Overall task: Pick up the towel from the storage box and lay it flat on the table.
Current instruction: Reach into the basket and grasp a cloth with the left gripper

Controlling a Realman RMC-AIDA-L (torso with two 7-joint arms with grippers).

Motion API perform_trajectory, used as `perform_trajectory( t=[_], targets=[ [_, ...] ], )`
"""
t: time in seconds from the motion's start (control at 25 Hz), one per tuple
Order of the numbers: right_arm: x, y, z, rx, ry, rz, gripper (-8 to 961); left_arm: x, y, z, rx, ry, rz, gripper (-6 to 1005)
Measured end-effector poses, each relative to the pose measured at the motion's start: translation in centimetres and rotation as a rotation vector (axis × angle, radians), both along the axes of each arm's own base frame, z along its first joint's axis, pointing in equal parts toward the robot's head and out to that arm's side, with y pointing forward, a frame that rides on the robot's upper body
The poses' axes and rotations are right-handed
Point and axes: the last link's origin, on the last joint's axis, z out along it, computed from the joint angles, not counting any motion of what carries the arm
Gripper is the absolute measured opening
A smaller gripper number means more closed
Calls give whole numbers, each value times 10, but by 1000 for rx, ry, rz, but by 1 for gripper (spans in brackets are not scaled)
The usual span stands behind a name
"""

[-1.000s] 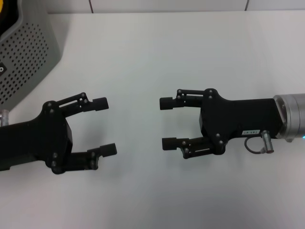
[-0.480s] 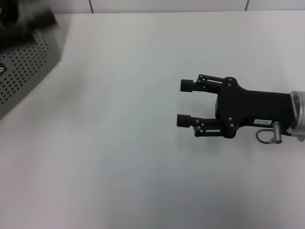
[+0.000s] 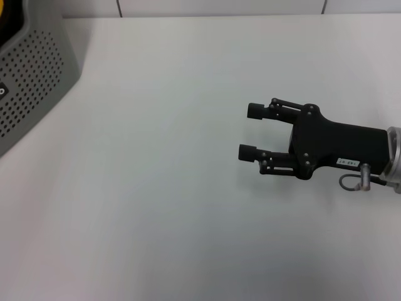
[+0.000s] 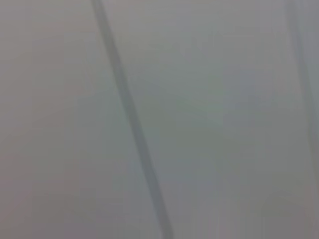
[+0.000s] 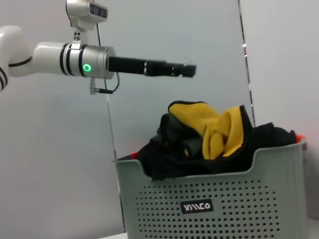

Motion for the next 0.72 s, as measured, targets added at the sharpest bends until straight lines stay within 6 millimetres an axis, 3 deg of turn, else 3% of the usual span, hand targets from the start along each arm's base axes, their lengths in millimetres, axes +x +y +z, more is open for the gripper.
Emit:
perform_trajectory(
  t=[0.24, 0.72],
  targets=[
    [2, 1, 1, 13, 7, -16, 781, -17, -10, 24, 74, 11, 179, 679],
    [-1, 7, -1, 26, -13, -10, 781, -47, -27, 21, 63, -42, 305, 655]
  ],
)
